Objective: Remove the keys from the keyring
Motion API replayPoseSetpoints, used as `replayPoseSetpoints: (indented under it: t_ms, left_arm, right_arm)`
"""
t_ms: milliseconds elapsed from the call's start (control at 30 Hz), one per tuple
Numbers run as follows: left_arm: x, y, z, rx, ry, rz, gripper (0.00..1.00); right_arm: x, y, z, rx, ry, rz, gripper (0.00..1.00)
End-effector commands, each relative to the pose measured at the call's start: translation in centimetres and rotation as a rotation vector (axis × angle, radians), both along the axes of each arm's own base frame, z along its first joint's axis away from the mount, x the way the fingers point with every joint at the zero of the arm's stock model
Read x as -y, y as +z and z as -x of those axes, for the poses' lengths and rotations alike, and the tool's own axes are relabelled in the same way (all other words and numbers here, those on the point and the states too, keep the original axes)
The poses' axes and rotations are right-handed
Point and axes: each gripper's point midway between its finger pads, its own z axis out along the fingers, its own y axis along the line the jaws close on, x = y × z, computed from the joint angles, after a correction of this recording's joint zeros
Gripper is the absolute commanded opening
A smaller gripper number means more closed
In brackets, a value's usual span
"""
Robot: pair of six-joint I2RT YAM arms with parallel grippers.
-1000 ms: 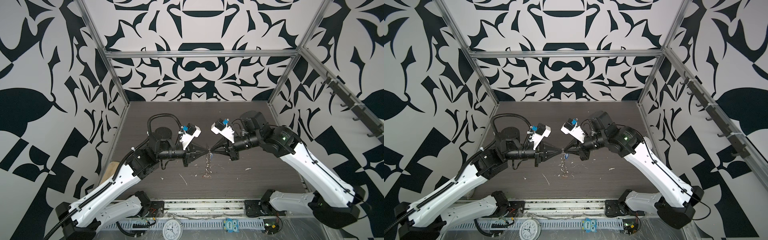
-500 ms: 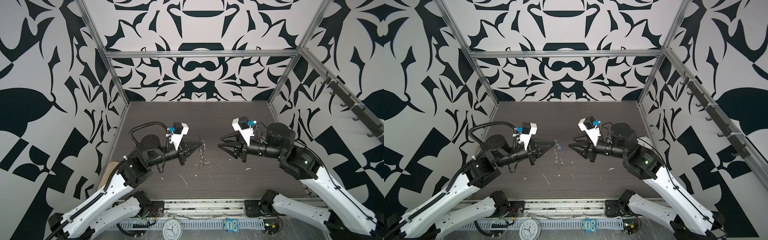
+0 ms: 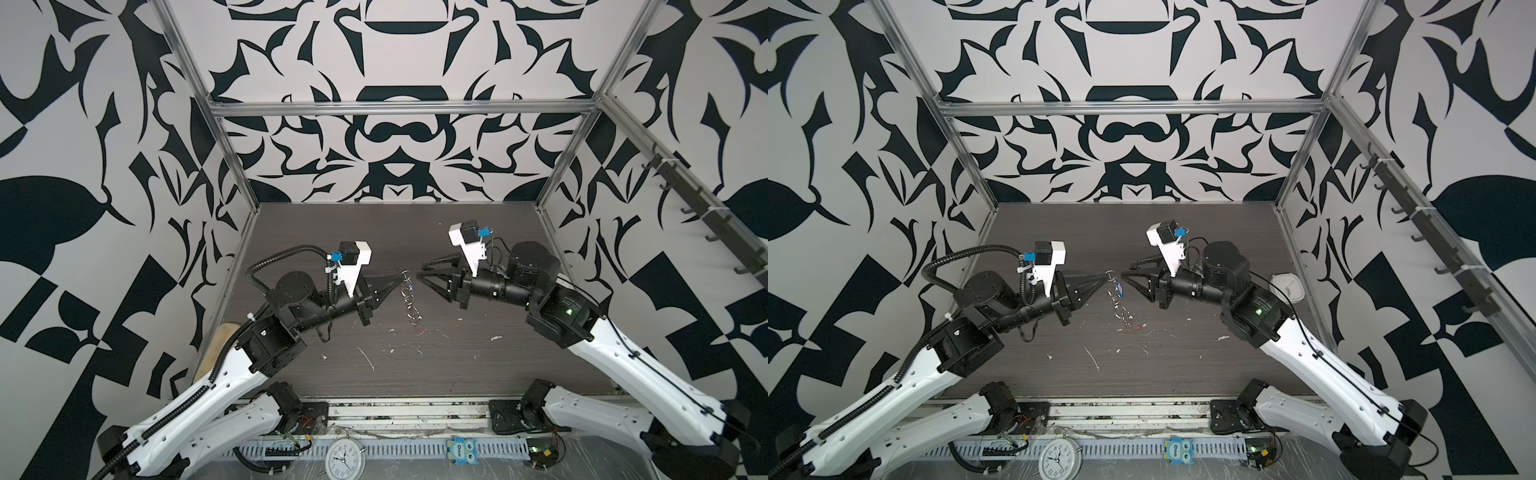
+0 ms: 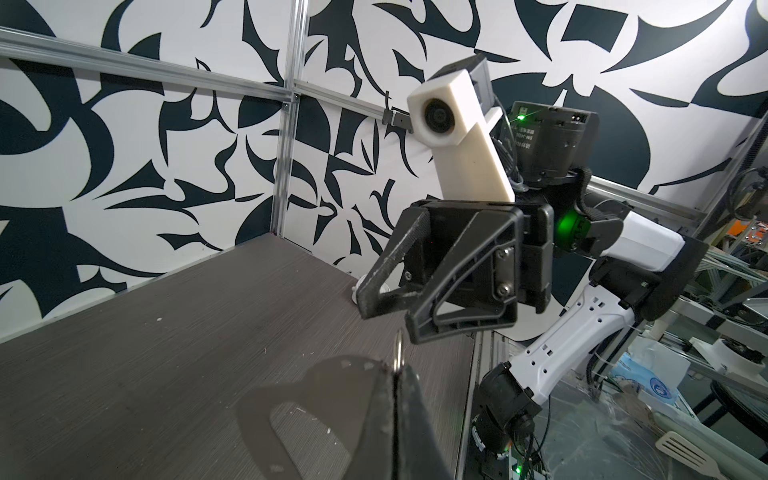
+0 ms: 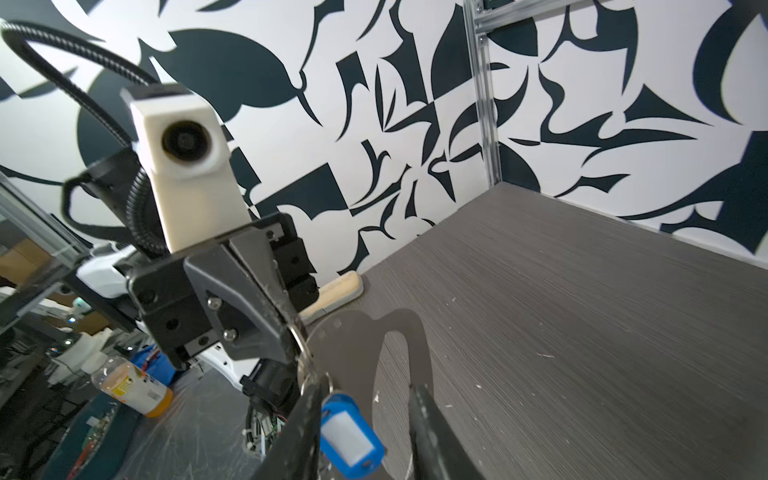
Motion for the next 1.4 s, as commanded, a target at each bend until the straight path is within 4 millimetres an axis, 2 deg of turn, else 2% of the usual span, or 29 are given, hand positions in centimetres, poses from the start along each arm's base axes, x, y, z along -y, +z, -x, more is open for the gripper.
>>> replayPoseSetpoints:
  t_ms: [0, 200, 333, 567, 767, 867, 933, 967, 1033, 1100, 1367]
  left_arm:
    - [-0.3, 1.1, 0.0, 0.038, 0.012, 0.045, 0.0]
    - [-0.4, 0.9, -0.1, 0.037, 0.018, 0.043, 0.0]
    - [-0.4, 1.0, -0.1, 0.041, 0.022, 0.048, 0.0]
    - [-0.7, 1.2, -0.2, 0.046, 0.041, 0.06, 0.0]
    - [-0.6, 1.3, -0.2, 0.04, 0.033, 0.066, 0.0]
    - [-0.5, 1.4, -0.1, 0.036, 0.025, 0.068, 0.0]
    - [-0.4, 1.2, 0.0, 0.025, 0.014, 0.057, 0.0]
    - [-0.4, 1.1, 0.1, 0.017, 0.012, 0.046, 0.01]
    - [-0.5, 0.5, 0.2, -0.01, 0.011, 0.015, 0.22]
    - [-0.6, -0.1, 0.5, -0.027, 0.004, -0.019, 0.31]
    - [0.3, -2.1, 2.1, -0.098, -0.113, -0.152, 0.32]
  right_arm:
    - [-0.7, 3.1, 0.9, 0.027, 0.071, -0.123, 0.35]
    - [-1.4, 3.6, 1.7, 0.011, 0.144, -0.162, 0.31]
    - [-1.7, 3.4, 1.8, -0.005, 0.171, -0.16, 0.26]
    - [-1.5, 2.8, 1.8, -0.014, 0.159, -0.146, 0.24]
    - [-1.7, 2.6, 1.8, -0.02, 0.166, -0.143, 0.12]
    - [-1.7, 2.6, 1.8, -0.017, 0.166, -0.134, 0.0]
    - [-1.6, 2.5, 1.9, -0.017, 0.166, -0.105, 0.0]
    - [-1.5, 2.4, 2.1, -0.018, 0.17, -0.084, 0.0]
    - [-1.1, 2.2, 2.5, -0.005, 0.173, -0.016, 0.0]
    - [-0.7, 1.8, 3.0, -0.001, 0.186, 0.067, 0.0]
    - [0.1, 0.3, 4.7, 0.029, 0.318, 0.317, 0.0]
